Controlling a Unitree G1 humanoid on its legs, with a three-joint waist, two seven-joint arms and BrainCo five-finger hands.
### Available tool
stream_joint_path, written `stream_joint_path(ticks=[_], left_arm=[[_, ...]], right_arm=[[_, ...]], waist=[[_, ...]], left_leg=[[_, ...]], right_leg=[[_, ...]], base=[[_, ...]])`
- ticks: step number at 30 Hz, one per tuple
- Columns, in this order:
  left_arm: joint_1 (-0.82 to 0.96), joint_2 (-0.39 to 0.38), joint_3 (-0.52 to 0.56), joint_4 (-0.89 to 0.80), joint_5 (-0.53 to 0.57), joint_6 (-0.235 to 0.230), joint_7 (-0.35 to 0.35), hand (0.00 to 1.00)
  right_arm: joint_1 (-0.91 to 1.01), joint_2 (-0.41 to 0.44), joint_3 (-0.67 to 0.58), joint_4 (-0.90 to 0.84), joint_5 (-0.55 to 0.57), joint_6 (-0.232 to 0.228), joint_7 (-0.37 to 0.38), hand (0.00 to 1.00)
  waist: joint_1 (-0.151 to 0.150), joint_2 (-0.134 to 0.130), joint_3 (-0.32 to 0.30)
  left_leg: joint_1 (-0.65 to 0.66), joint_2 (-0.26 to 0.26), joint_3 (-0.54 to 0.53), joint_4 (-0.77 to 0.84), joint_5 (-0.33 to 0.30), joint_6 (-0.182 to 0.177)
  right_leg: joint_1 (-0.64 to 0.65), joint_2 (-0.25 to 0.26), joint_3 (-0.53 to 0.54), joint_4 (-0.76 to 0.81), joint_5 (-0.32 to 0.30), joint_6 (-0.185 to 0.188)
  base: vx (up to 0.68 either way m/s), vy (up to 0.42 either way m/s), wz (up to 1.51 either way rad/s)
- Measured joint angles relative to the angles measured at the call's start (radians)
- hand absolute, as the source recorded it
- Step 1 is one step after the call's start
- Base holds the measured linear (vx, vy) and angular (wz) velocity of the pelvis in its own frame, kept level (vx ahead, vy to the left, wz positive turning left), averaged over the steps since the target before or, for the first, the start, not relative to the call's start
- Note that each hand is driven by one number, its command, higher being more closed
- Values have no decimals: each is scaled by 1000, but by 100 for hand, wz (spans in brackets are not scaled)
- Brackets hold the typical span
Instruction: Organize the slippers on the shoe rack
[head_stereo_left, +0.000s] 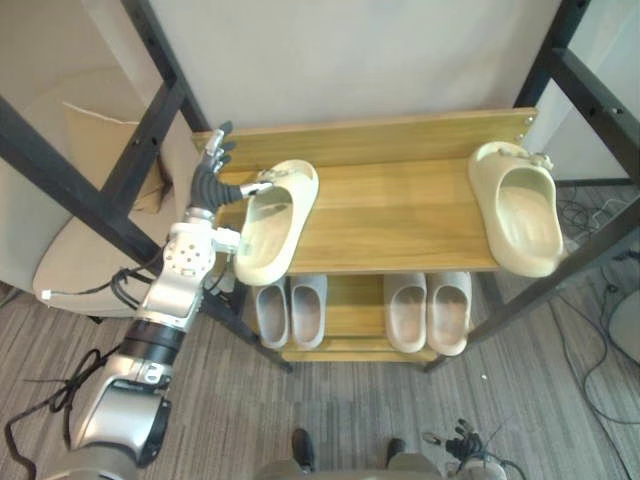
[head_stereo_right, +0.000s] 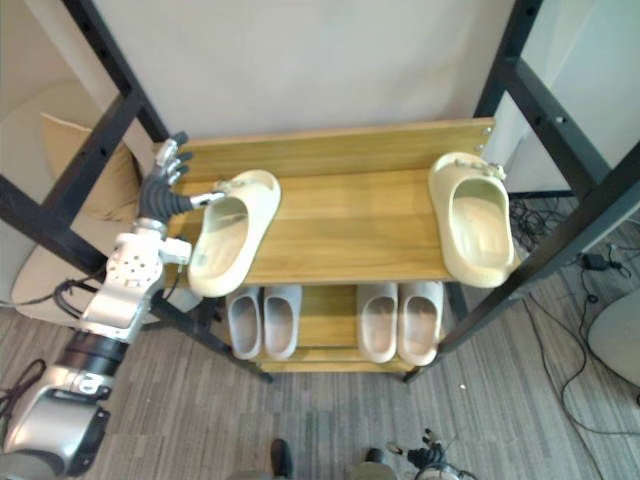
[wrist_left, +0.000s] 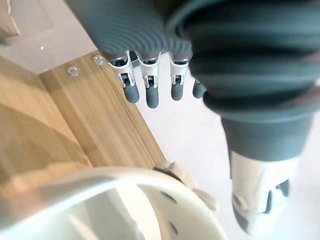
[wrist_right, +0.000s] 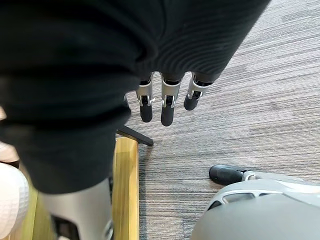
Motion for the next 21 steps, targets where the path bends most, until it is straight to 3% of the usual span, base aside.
stream_joint_path(ticks=[21], left_arm=[[-14, 0, -28, 14, 79, -1, -24, 0]], right_arm=[[0, -2, -2, 2, -6, 0, 1, 0]], waist=[[-2, -8, -1]], left_leg=[[-8, 0, 1, 0, 0, 0]], right_leg=[[-5, 0, 2, -9, 5, 1]], base=[[0, 0, 0]])
